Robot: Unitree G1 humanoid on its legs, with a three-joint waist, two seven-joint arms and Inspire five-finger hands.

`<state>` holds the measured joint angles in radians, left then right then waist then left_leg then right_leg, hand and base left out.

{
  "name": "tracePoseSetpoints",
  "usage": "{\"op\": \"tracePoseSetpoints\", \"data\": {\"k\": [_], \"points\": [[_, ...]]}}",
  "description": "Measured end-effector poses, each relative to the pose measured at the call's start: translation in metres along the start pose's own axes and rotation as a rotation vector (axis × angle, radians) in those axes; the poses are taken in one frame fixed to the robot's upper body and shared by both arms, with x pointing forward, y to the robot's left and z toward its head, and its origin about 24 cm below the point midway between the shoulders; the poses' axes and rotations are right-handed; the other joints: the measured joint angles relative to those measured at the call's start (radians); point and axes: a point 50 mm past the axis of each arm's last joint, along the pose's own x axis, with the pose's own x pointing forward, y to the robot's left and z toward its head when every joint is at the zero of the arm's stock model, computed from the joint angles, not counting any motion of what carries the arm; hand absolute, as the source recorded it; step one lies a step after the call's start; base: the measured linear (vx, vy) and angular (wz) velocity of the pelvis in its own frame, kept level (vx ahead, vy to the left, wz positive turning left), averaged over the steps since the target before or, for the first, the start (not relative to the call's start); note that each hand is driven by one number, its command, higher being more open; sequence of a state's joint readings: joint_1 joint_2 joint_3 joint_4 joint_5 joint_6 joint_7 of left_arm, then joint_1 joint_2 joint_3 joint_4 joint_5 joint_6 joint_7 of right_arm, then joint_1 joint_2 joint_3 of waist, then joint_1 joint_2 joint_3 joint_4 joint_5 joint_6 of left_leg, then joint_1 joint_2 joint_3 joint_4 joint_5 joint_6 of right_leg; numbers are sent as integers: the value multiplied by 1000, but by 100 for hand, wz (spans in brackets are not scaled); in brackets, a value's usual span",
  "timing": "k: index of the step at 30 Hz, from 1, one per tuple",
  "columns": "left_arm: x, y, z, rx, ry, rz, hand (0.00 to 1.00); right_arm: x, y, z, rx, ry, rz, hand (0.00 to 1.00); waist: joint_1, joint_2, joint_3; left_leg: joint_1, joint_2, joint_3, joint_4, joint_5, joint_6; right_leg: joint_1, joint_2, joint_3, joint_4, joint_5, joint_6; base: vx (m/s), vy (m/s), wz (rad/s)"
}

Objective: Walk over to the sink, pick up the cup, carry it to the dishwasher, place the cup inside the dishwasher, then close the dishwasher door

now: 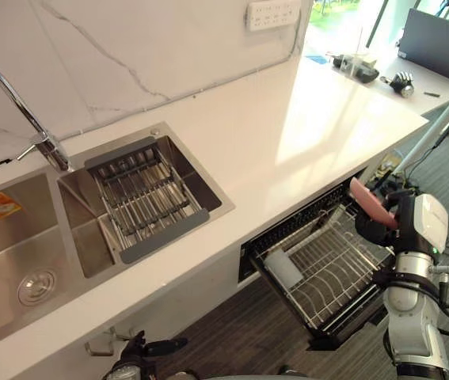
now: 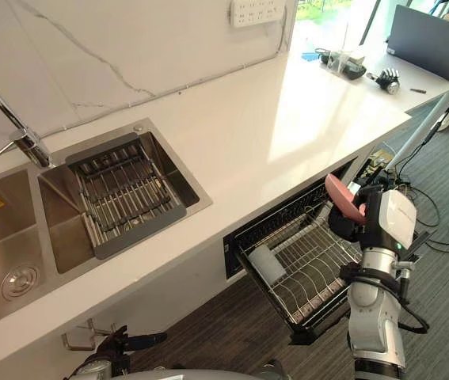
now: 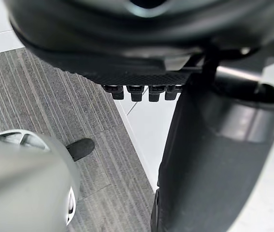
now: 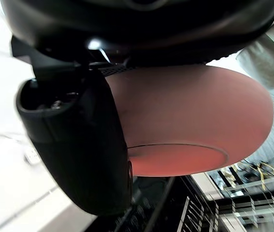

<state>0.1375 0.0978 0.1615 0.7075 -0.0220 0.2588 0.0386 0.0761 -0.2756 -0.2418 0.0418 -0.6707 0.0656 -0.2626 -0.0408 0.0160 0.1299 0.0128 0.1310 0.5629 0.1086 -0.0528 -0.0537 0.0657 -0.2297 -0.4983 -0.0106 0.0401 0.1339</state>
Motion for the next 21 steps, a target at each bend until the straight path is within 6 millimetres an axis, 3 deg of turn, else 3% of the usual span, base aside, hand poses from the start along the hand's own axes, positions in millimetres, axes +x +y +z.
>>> {"op": "tracePoseSetpoints", "data": {"k": [6, 8, 14, 17, 18, 21], "points": [[2, -12, 15, -1, -42, -35, 100, 4, 25, -15, -30, 110, 60, 0, 0, 46, 63, -68, -9, -47, 1, 12, 19, -74, -8, 2, 33, 5, -6, -82, 17, 4], [4, -18, 32, -6, -89, -40, 100, 14, 28, -14, -34, 143, 19, 0, 1, 51, 113, -109, -8, -57, 10, 19, 29, -111, -11, 0, 47, 9, -11, -101, 20, 12], [5, -26, 64, -2, -181, -56, 100, 40, 30, 4, -49, 139, -77, 0, 3, 52, 183, -184, -10, -90, 45, 23, 36, -166, -21, -8, 65, 16, -18, -51, 32, 12], [5, -27, 84, -18, -231, -47, 100, 59, 27, 12, -77, 144, -95, 0, 25, 56, 212, -217, -10, -92, 58, 26, 42, -193, -21, -7, 65, 24, -22, -47, 30, 5], [5, -26, 87, -21, -238, -44, 100, 62, 27, 14, -82, 145, -94, 100, 28, 57, 218, -218, -10, -94, 60, 26, 42, -193, -21, -7, 65, 24, -22, -25, 23, 7], [6, -23, 92, -25, -257, -21, 100, 69, 27, 18, -66, 159, -99, 100, 28, 63, 231, -231, -11, -109, 64, 26, 42, -194, -21, -7, 65, 24, -22, -19, 23, 13]]}}
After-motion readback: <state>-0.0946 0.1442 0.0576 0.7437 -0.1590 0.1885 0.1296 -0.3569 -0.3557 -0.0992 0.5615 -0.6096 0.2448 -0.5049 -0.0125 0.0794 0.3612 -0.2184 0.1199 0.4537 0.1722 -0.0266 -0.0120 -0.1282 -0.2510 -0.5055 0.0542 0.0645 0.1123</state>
